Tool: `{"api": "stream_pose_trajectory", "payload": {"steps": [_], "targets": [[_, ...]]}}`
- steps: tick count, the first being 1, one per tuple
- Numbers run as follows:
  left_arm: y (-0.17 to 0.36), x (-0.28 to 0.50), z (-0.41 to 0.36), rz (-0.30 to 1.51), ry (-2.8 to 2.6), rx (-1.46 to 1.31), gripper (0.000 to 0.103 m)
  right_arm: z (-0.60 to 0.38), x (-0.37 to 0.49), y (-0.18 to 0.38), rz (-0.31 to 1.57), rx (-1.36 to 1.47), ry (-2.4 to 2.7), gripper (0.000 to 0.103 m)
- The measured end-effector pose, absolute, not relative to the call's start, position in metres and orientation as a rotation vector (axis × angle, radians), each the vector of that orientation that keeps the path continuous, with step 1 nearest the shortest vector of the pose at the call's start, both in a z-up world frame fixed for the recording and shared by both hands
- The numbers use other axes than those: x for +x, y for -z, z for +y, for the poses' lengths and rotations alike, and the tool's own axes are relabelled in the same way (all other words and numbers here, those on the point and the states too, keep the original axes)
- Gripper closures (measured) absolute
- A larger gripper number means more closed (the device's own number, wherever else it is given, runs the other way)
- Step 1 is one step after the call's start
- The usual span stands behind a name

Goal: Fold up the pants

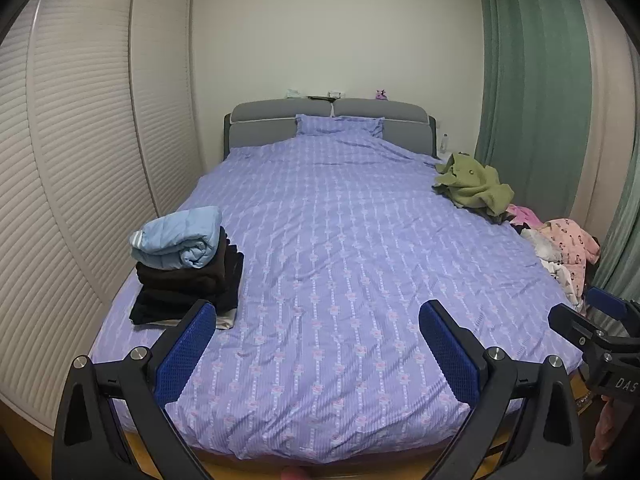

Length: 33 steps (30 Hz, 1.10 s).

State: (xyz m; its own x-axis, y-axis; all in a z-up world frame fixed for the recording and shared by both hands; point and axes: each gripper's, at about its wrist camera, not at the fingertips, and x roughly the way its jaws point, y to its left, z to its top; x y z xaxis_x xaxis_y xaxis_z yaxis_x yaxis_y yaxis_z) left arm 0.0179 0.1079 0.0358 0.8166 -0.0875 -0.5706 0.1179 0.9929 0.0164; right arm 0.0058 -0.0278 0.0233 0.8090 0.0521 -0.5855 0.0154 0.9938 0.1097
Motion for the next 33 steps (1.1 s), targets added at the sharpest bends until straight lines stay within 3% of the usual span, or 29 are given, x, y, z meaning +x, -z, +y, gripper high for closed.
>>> {"api": "stream_pose_trajectory", "payload": {"steps": [33], "targets": [[-0.034,0.009,0.099,0.614,0.116,0.068,0.000,-0.034,-0.004,-0.029,0.629,0.107,-0.003,0.001]]}}
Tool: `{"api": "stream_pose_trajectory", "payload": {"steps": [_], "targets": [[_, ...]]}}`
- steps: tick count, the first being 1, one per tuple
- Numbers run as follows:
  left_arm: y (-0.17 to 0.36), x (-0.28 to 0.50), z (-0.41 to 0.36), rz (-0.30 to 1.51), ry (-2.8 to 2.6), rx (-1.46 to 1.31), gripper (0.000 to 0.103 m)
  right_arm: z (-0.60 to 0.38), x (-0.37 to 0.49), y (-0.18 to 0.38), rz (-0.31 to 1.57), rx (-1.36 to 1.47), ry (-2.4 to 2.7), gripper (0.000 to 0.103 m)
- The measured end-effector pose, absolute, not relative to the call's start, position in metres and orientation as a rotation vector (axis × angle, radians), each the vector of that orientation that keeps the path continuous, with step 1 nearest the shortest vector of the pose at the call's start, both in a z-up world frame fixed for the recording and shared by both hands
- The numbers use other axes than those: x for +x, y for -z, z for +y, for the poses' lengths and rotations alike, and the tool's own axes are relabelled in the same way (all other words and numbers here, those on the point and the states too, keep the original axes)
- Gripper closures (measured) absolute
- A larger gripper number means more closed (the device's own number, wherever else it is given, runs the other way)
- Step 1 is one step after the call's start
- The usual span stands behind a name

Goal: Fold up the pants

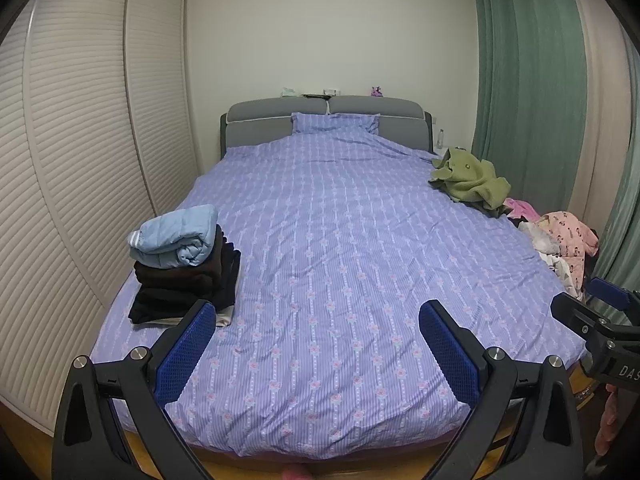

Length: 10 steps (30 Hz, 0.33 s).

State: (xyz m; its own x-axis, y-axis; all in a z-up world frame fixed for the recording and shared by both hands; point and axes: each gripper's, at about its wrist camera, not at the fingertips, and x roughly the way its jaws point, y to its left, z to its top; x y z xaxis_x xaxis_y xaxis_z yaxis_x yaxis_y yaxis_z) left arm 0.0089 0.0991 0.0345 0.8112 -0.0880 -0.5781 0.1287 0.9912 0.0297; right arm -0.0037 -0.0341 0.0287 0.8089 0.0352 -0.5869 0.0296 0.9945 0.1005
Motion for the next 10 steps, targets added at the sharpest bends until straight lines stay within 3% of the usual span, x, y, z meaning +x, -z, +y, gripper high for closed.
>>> {"api": "stream_pose_trajectory", "payload": {"steps": [10], "targets": [[-0.0320,0.0105,0.1008,0.617,0.118,0.067,0.000,-0.0340,-0.0027,-0.0281,0.631,0.109,0.000,0.001]]}}
